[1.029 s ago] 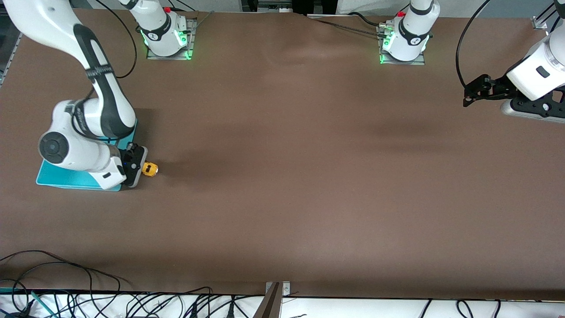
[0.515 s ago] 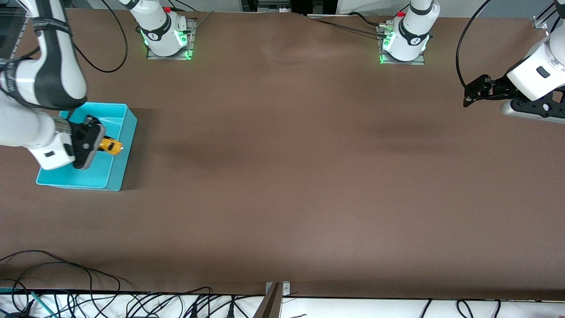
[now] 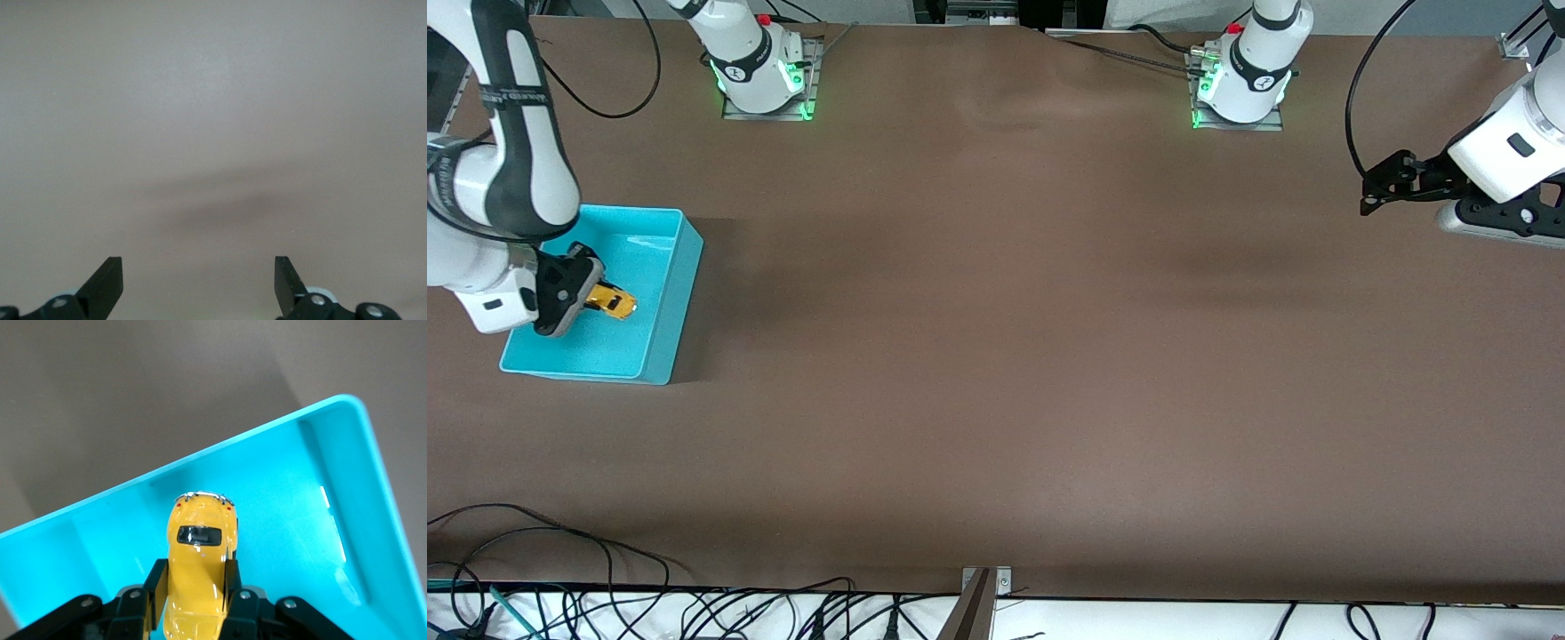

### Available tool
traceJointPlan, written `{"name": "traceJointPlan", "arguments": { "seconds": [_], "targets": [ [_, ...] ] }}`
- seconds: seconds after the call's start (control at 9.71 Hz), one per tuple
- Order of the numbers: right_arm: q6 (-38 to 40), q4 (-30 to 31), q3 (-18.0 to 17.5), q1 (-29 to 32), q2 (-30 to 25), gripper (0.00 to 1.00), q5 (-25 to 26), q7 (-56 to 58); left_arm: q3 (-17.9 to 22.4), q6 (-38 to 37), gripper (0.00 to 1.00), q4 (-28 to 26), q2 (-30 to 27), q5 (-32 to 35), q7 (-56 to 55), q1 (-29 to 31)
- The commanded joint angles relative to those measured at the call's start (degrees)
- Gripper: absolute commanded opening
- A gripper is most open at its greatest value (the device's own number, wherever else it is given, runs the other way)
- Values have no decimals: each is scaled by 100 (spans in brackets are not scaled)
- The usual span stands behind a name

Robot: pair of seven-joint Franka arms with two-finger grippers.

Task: Wind up and store yellow beetle car
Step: 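Lift the car with the right gripper and lower it into the bin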

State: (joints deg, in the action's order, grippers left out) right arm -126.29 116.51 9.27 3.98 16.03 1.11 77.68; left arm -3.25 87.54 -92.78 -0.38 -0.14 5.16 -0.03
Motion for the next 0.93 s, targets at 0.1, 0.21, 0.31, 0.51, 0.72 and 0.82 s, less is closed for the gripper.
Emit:
{"name": "traceJointPlan", "arguments": {
  "seconds": [0.1,0.21,0.31,0.51,0.72,0.82],
  "targets": [
    [-800,478,286,119,189,0,-49,738,27,18,100,49,3,-91,-50,-23],
    [-931,548,286,181,268,0,-84,870,27,18,100,41,3,-91,-50,-23],
    [-967,609,277,304,339,0,-93,880,27,18,100,49,3,-91,-50,-23],
    [-976,627,277,331,409,0,-172,968,27,18,100,49,3,-91,-50,-23],
    [-994,619,277,340,488,0,-312,968,27,18,100,49,3,-91,-50,-23],
    [-994,619,277,331,497,27,-348,968,27,18,100,50,3,-91,-41,-23]
  ]
}}
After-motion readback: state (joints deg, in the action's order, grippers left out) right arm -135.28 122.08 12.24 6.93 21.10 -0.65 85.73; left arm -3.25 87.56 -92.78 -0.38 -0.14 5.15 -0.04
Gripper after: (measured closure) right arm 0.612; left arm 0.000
